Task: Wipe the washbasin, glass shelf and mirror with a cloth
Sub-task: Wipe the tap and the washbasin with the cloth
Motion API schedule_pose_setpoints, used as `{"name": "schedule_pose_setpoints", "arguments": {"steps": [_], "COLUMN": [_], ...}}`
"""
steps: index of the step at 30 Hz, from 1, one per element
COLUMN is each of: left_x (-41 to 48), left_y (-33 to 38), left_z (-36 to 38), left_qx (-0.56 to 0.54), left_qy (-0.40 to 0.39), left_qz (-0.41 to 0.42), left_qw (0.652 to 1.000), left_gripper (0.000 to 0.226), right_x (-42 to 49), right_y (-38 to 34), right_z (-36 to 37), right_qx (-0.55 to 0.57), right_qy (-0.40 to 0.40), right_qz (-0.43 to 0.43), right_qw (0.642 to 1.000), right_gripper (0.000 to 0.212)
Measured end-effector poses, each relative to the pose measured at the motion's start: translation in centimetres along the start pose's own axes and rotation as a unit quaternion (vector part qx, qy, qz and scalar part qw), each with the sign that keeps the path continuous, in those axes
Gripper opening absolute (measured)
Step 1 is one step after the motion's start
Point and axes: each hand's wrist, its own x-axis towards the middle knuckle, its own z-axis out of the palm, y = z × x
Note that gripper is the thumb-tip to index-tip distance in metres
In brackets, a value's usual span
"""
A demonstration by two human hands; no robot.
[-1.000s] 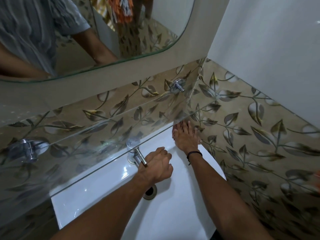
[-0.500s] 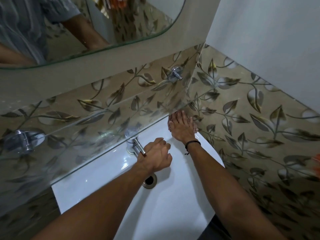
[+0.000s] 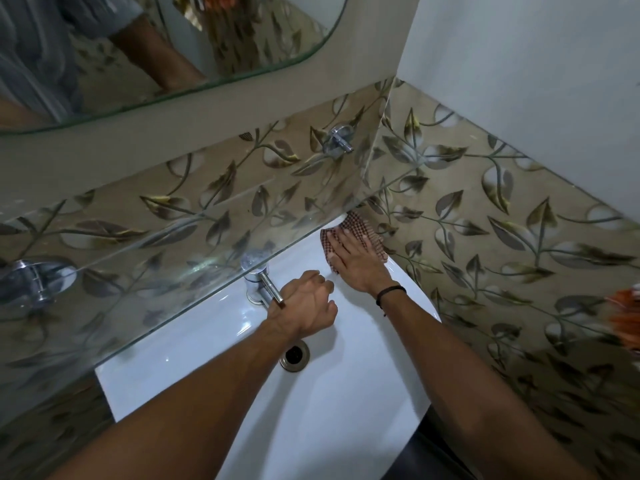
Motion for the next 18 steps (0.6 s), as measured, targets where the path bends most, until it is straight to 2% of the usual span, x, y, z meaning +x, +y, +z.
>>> {"name": "schedule_pose_setpoints", "arguments": {"steps": [3, 6, 9, 12, 18], "left_x": [0.0, 0.0, 0.1, 0.0, -0.3], "left_y": [0.1, 0.1, 0.0, 0.0, 0.0], "left_z": [0.0, 0.0, 0.0, -0.2, -0.2], "left_qx": [-0.001, -0.004, -0.005, -0.005, -0.018], "left_qy": [-0.002, -0.008, -0.008, -0.003, -0.001], "left_qz": [-0.004, -0.004, -0.004, -0.007, 0.000], "left_qw": [1.000, 1.000, 1.000, 1.000, 1.000], "left_gripper": [0.038, 0.039, 0.040, 0.040, 0.043], "right_x": [0.5, 1.9, 1.3, 0.4, 1.1], "right_y": [1.0, -0.3, -1.0, 0.2, -0.3], "right_z": [-0.4, -0.6, -0.1, -0.1, -0.5], "right_qx": [-0.021, 0.017, 0.038, 0.014, 0.033], "right_qy": [0.007, 0.011, 0.004, -0.012, 0.006], "right_qz": [0.021, 0.071, 0.032, -0.018, 0.033], "right_qw": [1.000, 0.997, 0.999, 1.000, 0.999], "right_gripper": [0.057, 0.058, 0.058, 0.057, 0.057]}}
